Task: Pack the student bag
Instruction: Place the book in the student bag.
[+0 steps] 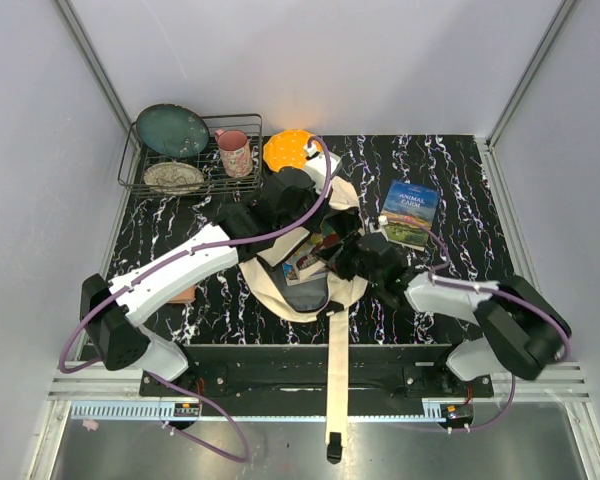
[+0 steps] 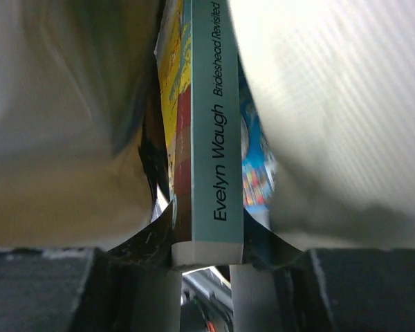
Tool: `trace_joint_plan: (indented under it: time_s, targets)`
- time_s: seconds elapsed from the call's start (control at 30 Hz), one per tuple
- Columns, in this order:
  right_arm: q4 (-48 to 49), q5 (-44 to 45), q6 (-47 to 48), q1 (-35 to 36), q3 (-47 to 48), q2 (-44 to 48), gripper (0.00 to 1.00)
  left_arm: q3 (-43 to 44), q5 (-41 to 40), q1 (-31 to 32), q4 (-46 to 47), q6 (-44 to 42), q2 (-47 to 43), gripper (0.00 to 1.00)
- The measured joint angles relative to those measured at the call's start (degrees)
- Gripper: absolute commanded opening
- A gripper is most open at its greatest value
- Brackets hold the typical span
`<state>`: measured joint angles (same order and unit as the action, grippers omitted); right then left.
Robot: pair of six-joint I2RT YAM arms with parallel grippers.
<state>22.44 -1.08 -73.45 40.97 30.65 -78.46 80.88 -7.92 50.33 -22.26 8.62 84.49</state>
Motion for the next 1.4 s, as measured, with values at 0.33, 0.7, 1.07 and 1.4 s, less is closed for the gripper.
trace_joint_plan:
  time_s: [0.33,0.7,1.07,1.4]
  targets:
    - [14.1,8.6,-2.4,0.3,6.7,-18.2,0.66,0.0,-0.1,0.2,0.0,0.4,0.0,0.00]
    - [7.4,8.6,3.5,0.4,3.8,-4.7,1.00,-0.3,-0.7,-0.1,1.4,0.5,0.0,0.00]
    - [-8.3,4.8,5.1,1.1,-2.0,12.7,1.00,-0.9,-0.7,-1.7,2.7,0.7,-0.1,0.00]
    - [-39.7,24.6,11.6,1.4,0.2,54.5,1.00,-1.9,1.4,-2.3,4.6,1.5,-3.7,0.99]
